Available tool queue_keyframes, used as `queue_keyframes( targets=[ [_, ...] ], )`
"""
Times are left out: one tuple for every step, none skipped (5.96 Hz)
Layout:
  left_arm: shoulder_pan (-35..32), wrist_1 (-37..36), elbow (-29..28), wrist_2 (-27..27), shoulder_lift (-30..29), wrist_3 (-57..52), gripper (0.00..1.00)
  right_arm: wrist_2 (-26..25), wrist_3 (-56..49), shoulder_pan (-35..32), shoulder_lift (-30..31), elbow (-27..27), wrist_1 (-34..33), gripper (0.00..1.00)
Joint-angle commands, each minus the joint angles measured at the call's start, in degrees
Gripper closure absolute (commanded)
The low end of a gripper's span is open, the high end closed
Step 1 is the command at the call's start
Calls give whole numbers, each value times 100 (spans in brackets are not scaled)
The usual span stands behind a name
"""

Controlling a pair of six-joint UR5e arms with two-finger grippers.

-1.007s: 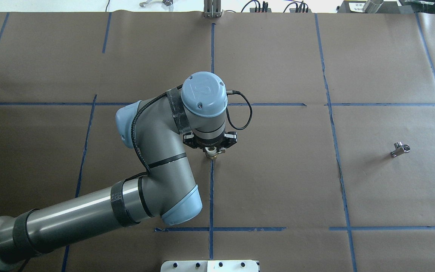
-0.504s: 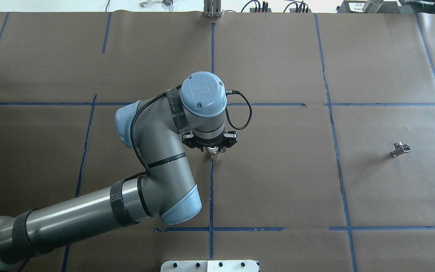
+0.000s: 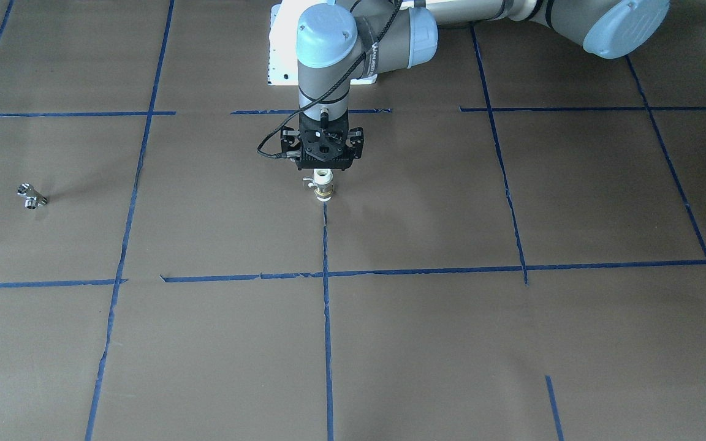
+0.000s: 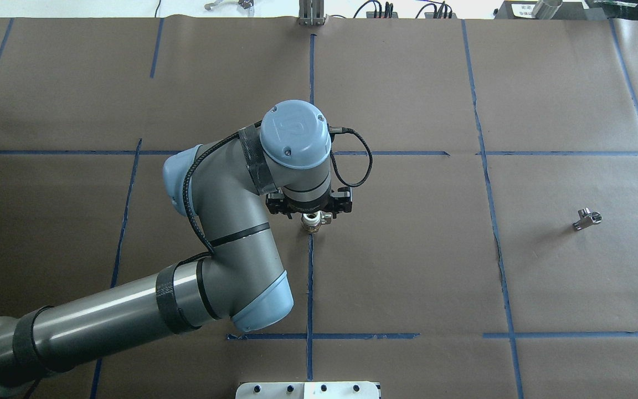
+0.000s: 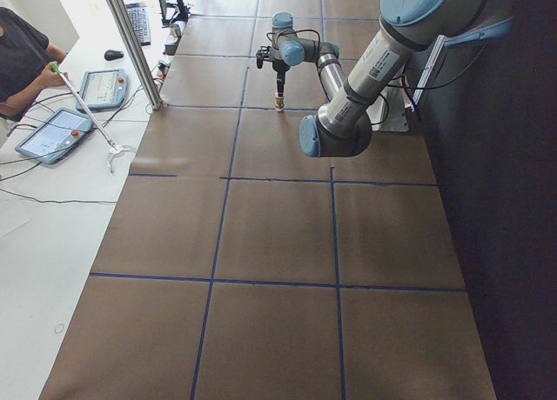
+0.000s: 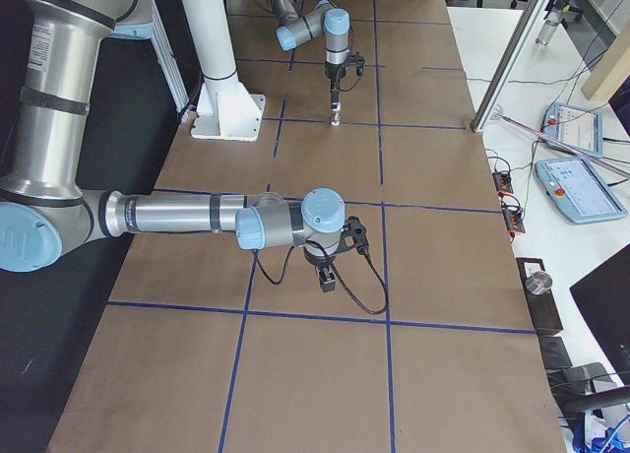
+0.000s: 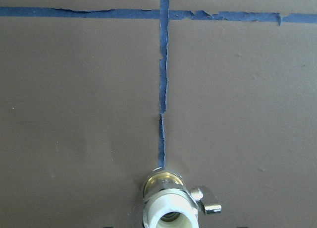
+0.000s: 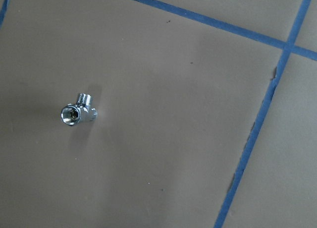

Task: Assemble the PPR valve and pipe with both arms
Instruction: 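Carry the white PPR fitting with the left gripper to the table center, then set the fitting upright at center while the right gripper grasps the chrome valve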

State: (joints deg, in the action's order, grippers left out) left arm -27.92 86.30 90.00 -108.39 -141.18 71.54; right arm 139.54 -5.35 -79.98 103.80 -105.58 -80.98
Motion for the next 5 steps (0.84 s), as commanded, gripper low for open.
queue_keyframes(
  targets=[
    [-29, 1, 751, -7, 430, 18, 13, -50, 1762, 759, 9, 11, 1365, 0],
    [-64, 1, 1052, -7, 633, 18, 13, -93, 2313, 1086, 9, 20, 1748, 0],
    [-82, 1, 1229, -7, 731, 18, 13, -599, 2919, 1533, -87, 20, 1752, 0],
    [-91, 1, 1535, -7, 958, 18, 13, -1169, 3969, 2103, -418, 20, 1769, 0],
    [-108, 1, 1808, -7, 1178, 10, 13, -1436, 4624, 2405, -604, 20, 1769, 0]
  ],
)
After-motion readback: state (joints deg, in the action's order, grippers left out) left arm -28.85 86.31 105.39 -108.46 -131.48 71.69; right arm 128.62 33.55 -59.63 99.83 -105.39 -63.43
